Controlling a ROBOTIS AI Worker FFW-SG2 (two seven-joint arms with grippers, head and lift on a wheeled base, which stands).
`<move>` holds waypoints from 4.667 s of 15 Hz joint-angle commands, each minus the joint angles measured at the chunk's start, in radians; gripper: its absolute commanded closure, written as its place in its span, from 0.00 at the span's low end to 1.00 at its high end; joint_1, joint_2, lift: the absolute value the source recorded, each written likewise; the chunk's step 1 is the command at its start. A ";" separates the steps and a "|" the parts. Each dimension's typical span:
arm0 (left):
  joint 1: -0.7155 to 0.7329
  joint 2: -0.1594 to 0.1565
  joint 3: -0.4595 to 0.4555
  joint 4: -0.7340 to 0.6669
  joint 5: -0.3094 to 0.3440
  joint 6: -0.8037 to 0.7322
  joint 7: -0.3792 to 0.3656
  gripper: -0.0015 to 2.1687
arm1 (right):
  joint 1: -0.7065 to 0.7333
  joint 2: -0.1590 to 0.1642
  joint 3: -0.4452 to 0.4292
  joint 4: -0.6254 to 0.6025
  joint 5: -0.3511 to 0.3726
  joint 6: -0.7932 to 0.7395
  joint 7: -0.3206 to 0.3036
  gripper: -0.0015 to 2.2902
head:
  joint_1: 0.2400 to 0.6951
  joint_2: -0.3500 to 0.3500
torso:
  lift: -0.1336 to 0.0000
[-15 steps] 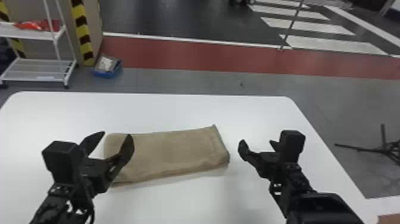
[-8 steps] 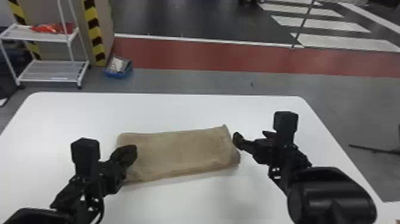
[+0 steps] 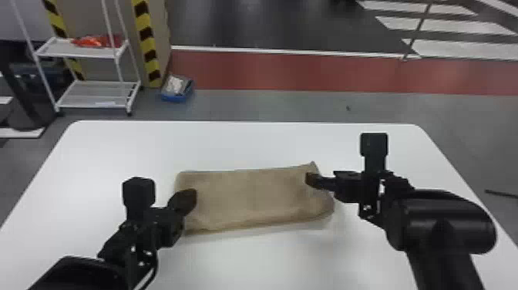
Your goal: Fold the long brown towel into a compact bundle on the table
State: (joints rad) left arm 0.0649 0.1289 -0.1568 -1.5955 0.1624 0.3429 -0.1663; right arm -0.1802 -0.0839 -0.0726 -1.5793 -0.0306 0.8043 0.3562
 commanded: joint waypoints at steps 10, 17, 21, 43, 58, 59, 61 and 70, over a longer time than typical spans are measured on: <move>-0.046 0.000 -0.006 0.046 -0.006 0.015 -0.016 0.87 | -0.047 -0.002 0.027 0.079 0.018 0.082 0.070 0.33 | 1.00 0.40 | 0.18; -0.057 0.000 -0.014 0.055 -0.009 0.058 -0.025 0.88 | -0.021 0.001 0.031 -0.047 -0.045 0.149 0.086 0.58 | 1.00 0.42 | 0.18; -0.063 -0.008 -0.040 0.060 -0.011 0.071 -0.025 0.88 | -0.024 0.015 0.068 -0.225 -0.126 0.312 0.078 0.58 | 1.00 0.44 | 0.18; 0.090 0.003 0.118 -0.204 0.089 0.215 -0.139 0.87 | -0.246 0.030 0.183 -0.180 -0.158 0.511 -0.033 0.58 | 1.00 0.56 | 0.18; 0.026 0.008 0.069 -0.043 0.092 0.144 -0.188 0.88 | -0.289 0.085 0.336 0.018 -0.091 0.339 -0.095 0.58 | 1.00 0.63 | 0.18; 0.029 0.008 0.062 -0.046 0.092 0.144 -0.188 0.88 | -0.289 0.085 0.353 0.024 -0.091 0.327 -0.103 0.58 | 1.00 0.63 | 0.18; 0.026 0.003 0.042 -0.044 0.089 0.144 -0.183 0.87 | -0.282 0.085 0.384 0.035 -0.091 0.324 -0.112 0.58 | 1.00 0.63 | 0.18; 0.018 0.000 0.020 -0.024 0.089 0.138 -0.174 0.88 | -0.248 0.085 0.498 0.025 -0.091 0.342 -0.152 0.58 | 1.00 0.67 | 0.18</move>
State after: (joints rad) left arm 0.0800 0.1290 -0.1357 -1.6199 0.2519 0.4810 -0.3402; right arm -0.4284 0.0000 0.4135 -1.5548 -0.1235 1.1497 0.2078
